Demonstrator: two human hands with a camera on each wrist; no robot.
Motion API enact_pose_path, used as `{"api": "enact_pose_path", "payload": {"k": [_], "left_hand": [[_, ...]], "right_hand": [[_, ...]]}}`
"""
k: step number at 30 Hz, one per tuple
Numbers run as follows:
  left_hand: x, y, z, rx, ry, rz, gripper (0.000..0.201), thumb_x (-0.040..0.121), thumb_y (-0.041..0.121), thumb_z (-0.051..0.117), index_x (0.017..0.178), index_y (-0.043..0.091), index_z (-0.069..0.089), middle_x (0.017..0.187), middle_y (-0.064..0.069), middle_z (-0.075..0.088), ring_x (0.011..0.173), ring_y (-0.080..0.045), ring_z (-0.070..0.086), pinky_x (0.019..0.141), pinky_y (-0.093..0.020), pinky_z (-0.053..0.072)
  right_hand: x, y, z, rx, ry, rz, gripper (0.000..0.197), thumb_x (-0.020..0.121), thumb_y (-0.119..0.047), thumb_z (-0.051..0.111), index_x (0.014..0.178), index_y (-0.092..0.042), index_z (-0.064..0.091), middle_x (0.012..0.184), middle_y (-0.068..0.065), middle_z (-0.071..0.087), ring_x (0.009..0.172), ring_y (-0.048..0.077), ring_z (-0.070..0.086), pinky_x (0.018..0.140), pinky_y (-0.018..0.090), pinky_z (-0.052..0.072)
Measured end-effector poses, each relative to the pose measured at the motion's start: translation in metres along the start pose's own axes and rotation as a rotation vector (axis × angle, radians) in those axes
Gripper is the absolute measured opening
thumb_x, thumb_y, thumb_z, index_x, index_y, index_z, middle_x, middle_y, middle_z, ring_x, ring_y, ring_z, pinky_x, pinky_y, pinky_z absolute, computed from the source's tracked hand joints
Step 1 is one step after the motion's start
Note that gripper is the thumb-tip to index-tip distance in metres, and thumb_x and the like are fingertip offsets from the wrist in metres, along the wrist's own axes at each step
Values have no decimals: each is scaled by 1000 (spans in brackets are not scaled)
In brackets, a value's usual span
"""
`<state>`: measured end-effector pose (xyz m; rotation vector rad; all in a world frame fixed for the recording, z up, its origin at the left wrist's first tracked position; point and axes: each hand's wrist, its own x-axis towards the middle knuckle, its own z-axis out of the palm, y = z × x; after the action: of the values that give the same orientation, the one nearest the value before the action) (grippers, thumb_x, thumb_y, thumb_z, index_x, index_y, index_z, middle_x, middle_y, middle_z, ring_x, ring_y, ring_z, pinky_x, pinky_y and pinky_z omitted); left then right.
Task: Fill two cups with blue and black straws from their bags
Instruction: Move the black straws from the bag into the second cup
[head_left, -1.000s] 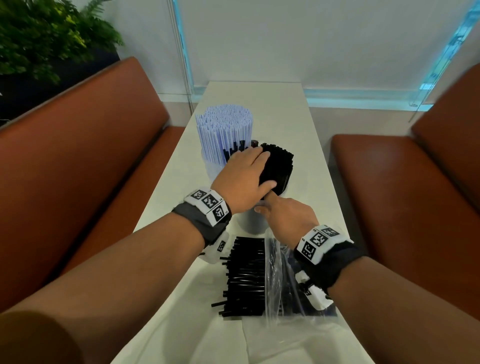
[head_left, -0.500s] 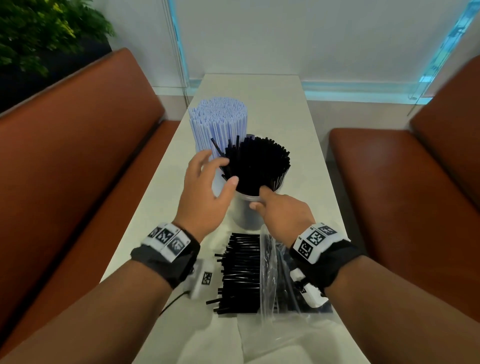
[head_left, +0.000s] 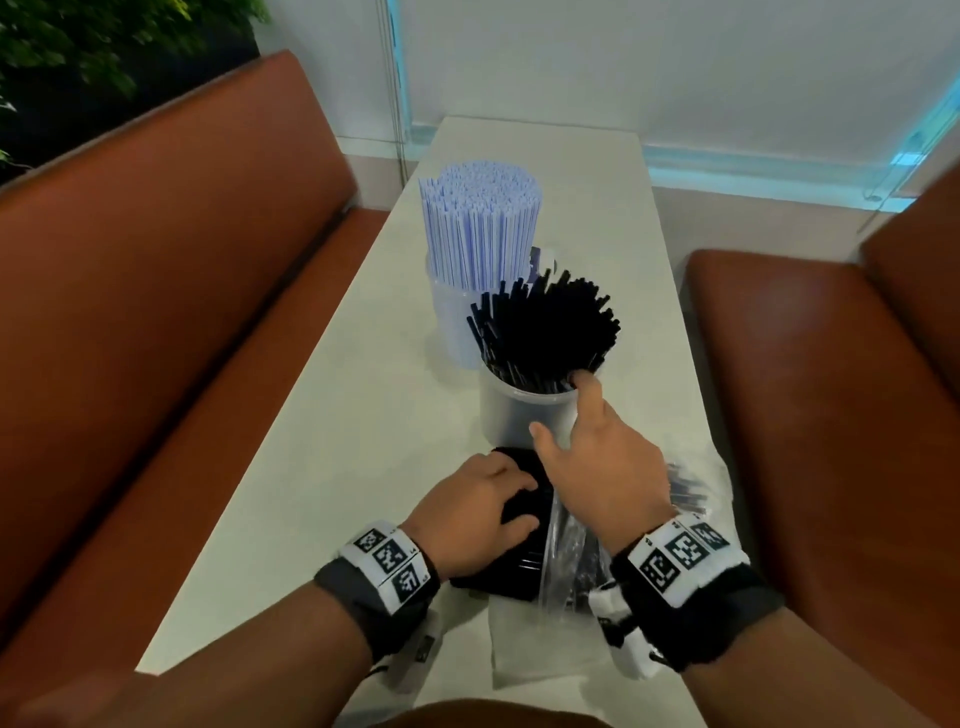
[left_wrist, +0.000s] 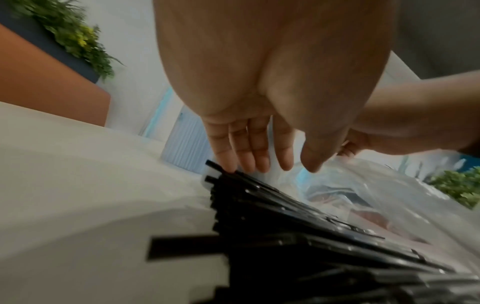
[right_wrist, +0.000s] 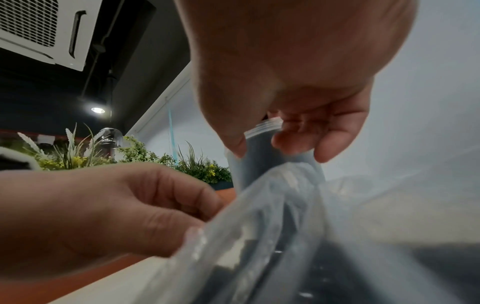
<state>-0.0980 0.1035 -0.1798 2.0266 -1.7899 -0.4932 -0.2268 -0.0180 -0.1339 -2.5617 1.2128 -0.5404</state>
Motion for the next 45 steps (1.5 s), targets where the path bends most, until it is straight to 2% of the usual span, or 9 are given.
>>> {"api": "enact_pose_path", "payload": {"k": [6, 9, 12, 14, 19, 23, 29, 37, 45], "left_hand": [[9, 10, 8, 90, -61, 32, 52, 96, 42, 58, 142, 18, 54, 138, -2, 51, 124, -21, 47, 107, -34, 39], [11, 9, 10, 176, -103, 40, 55, 96, 44, 55, 145, 20, 51, 139, -2, 50, 125, -22, 46, 109, -36, 36], [14, 9, 11, 195, -53, 75, 56, 93, 42, 58, 144, 18, 52, 134, -2, 52, 122, -22, 46, 109, -37, 35], [16, 13, 12, 215, -59, 117, 56, 92, 43, 59, 141, 15, 54, 131, -3, 52, 120, -23, 46, 110, -36, 35], [22, 25, 20, 275, -180, 166, 69, 94, 45, 60, 151, 12, 39, 138, -7, 49, 122, -27, 46, 110, -37, 35], [30, 35, 18, 347, -220, 180, 54, 97, 35, 55, 142, 7, 44, 133, -11, 52, 109, -29, 50, 100, -41, 42], [38, 41, 17, 396, -243, 169, 46, 101, 32, 51, 140, 9, 45, 133, -10, 50, 112, -29, 50, 97, -39, 44], [31, 32, -6, 468, -96, 120, 35, 96, 24, 55, 127, 11, 52, 122, -9, 51, 111, -28, 50, 84, -37, 43], [13, 12, -22, 506, -92, 72, 33, 95, 17, 50, 128, 16, 48, 119, -6, 61, 103, -29, 61, 82, -38, 41]], "right_hand": [[5, 0, -12, 100, 1, -69, 50, 98, -43, 48, 141, -37, 25, 110, -7, 63, 80, 22, 65, 63, 36, 48], [-2, 4, -16, 69, 15, 48, 31, 90, -54, 45, 112, -35, 34, 90, -9, 57, 67, 19, 58, 56, 34, 40], [-8, 11, -13, -216, -275, 207, 52, 81, -78, 32, 95, -28, 32, 72, -8, 48, 57, 16, 45, 49, 30, 24], [-10, 15, -8, -331, -401, 240, 62, 79, -83, 35, 95, -23, 35, 70, -6, 45, 61, 18, 45, 49, 31, 24], [-2, 18, -5, -200, -433, 225, 20, 85, -41, 56, 82, -23, 46, 87, -1, 61, 71, 20, 51, 51, 28, 28], [0, 18, -8, -67, -408, 267, 16, 85, -35, 45, 91, -21, 51, 80, -6, 50, 75, 21, 53, 56, 30, 32], [0, 20, -16, 31, -405, 256, 16, 91, -26, 43, 94, -13, 53, 86, 2, 58, 76, 22, 54, 62, 34, 38], [-7, 22, -23, 66, -294, 263, 39, 89, -38, 38, 126, -28, 38, 75, -9, 59, 67, 11, 56, 68, 37, 43], [-12, 20, -24, 168, -248, 228, 36, 92, -36, 41, 126, -29, 41, 72, -4, 65, 68, 15, 62, 68, 38, 48]]}}
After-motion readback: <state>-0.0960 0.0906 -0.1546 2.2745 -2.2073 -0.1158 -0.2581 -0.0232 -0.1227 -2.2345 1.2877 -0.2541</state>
